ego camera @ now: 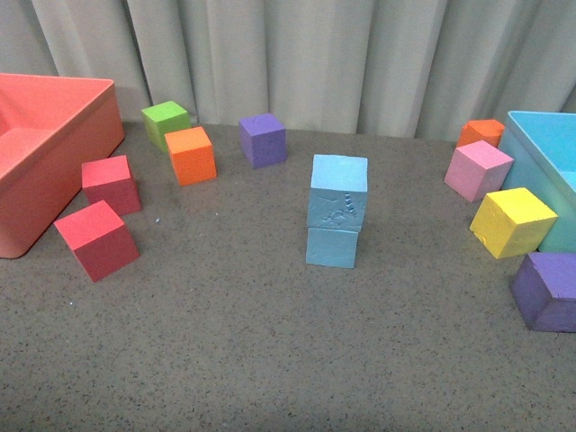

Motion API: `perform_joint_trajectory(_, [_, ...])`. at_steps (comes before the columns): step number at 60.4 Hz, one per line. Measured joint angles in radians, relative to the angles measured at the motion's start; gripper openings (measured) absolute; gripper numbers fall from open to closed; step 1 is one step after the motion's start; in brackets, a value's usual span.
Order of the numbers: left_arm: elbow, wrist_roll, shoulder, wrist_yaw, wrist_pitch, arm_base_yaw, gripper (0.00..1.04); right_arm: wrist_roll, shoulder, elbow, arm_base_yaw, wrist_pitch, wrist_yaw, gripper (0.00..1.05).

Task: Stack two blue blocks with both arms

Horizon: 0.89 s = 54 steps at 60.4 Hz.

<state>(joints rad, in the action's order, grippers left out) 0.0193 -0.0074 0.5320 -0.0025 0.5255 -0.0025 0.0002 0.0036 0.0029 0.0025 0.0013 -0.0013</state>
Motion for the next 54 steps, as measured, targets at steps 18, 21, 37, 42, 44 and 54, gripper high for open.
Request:
perform_joint_trajectory(18, [0.0, 0.0, -0.172, 0.0, -0.163, 0.0, 0.04, 0.0, 0.0, 0.0, 0.0, 0.0, 0.0, 0.95])
perform_joint_trajectory(21, [0.0, 0.0, -0.194, 0.0, -0.184, 0.0, 0.04, 0.0, 0.0, 0.0, 0.0, 0.0, 0.0, 0.95])
perform_joint_trajectory(37, [0.0, 0.0, -0.306, 0.0, -0.295, 0.0, 0.04, 0.0, 0.0, 0.0, 0.0, 0.0, 0.0, 0.95])
perform_joint_trajectory(42, [0.0, 0.0, -0.332, 0.0, -0.321, 0.0, 0.04, 0.0, 0.0, 0.0, 0.0, 0.0, 0.0, 0.95])
perform_joint_trajectory(44, [0.0, 0.0, -0.34, 0.0, -0.329, 0.0, 0.04, 0.0, 0.0, 0.0, 0.0, 0.0, 0.0, 0.95])
perform_joint_trajectory(54, [0.0, 0.0, -0.469, 0.001, -0.493, 0.0, 0.04, 0.0, 0.0, 0.0, 0.0, 0.0, 0.0, 0.95])
